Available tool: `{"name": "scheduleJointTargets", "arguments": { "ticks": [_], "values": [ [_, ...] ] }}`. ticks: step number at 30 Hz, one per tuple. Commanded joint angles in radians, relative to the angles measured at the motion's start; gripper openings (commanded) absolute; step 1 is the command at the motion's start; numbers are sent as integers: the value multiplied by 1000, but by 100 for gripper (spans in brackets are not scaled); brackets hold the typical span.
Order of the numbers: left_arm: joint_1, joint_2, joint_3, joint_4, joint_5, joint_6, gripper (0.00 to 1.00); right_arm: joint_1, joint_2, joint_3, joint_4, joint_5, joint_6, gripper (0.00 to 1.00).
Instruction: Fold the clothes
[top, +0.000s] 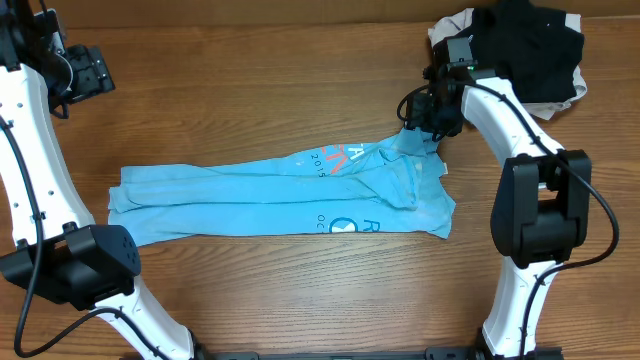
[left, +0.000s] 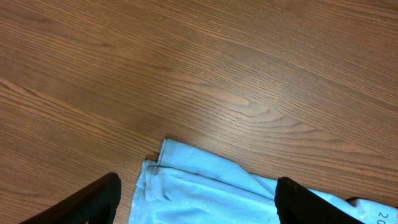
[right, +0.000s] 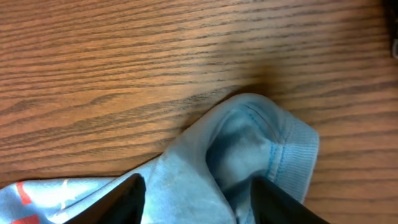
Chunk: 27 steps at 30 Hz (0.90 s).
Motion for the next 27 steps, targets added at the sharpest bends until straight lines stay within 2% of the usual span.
{"name": "scheduleJointTargets", "arguments": {
  "ticks": [1, 6, 10, 15, 19, 27],
  "values": [
    [-2, 9, -4, 1, -11, 17, 81, 3, 16, -5, 14, -26, -39, 50],
    [-2, 9, -4, 2, -44, 19, 81, 3, 44, -5, 26, -29, -42, 35],
    [-2, 9, -4, 2, -49, 25, 81, 2, 66, -5, 24, -29, -42, 27],
    [-2, 9, -4, 2, -72, 28, 81, 2, 56, -2, 23, -29, -37, 4],
    [-2, 9, -4, 2, -75, 28, 81, 2, 12, 13, -31, -29, -30, 4],
    [-2, 9, -4, 5, -74, 28, 85, 0, -73, 57, -270, -40, 24, 4]
  ]
}}
